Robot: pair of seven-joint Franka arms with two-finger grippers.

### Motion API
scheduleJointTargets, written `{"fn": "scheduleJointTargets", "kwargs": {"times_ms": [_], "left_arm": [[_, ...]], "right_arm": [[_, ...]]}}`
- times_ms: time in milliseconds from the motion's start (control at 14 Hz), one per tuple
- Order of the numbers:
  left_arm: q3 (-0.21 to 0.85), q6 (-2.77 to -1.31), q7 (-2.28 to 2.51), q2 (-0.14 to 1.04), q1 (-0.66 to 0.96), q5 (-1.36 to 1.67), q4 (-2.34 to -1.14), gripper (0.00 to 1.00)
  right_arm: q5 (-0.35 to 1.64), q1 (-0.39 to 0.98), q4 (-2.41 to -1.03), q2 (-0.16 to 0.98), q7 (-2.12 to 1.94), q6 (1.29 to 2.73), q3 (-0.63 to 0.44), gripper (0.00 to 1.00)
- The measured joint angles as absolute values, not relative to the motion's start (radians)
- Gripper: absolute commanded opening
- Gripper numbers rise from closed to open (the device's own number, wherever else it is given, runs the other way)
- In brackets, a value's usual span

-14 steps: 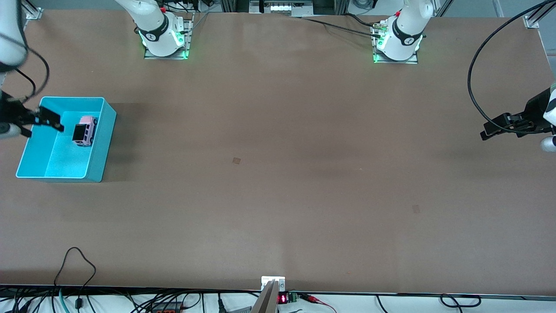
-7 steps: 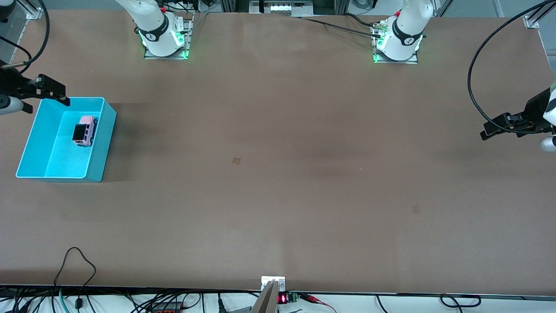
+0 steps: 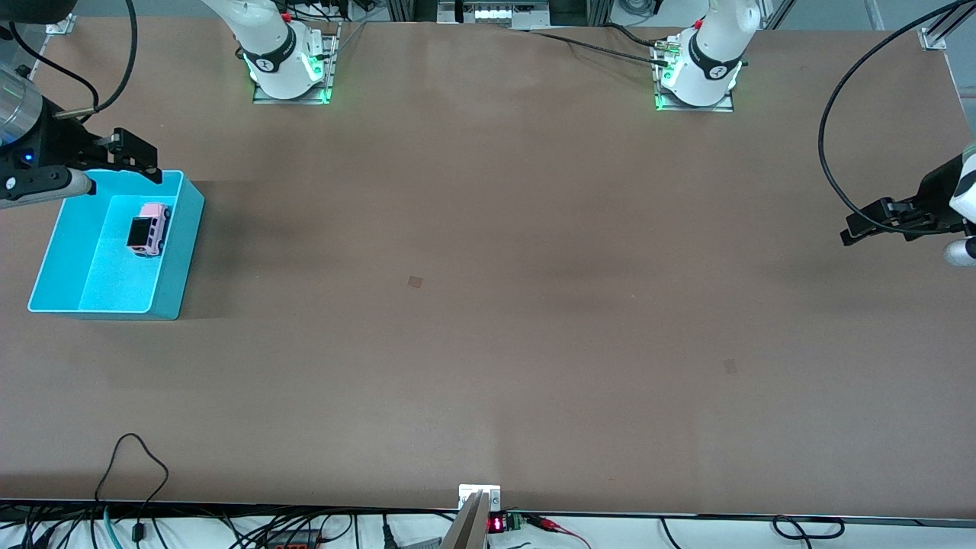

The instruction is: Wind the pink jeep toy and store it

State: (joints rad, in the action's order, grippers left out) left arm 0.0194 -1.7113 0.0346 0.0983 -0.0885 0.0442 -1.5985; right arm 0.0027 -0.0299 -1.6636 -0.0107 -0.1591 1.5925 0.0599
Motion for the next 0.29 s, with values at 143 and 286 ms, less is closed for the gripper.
{"fn": "scheduleJointTargets", "kwargs": {"times_ms": [143, 286], "left_arm": [[0.021, -1.711, 0.034, 0.098, -0.088, 0.044, -1.598, 1.0], [0.021, -1.711, 0.034, 0.098, -0.088, 0.044, -1.598, 1.0]], "right_arm": [[0.003, -0.034, -1.664, -0.009, -0.159, 1.592, 0.06, 1.0], [0.003, -0.034, -1.664, -0.009, -0.159, 1.592, 0.06, 1.0]]}}
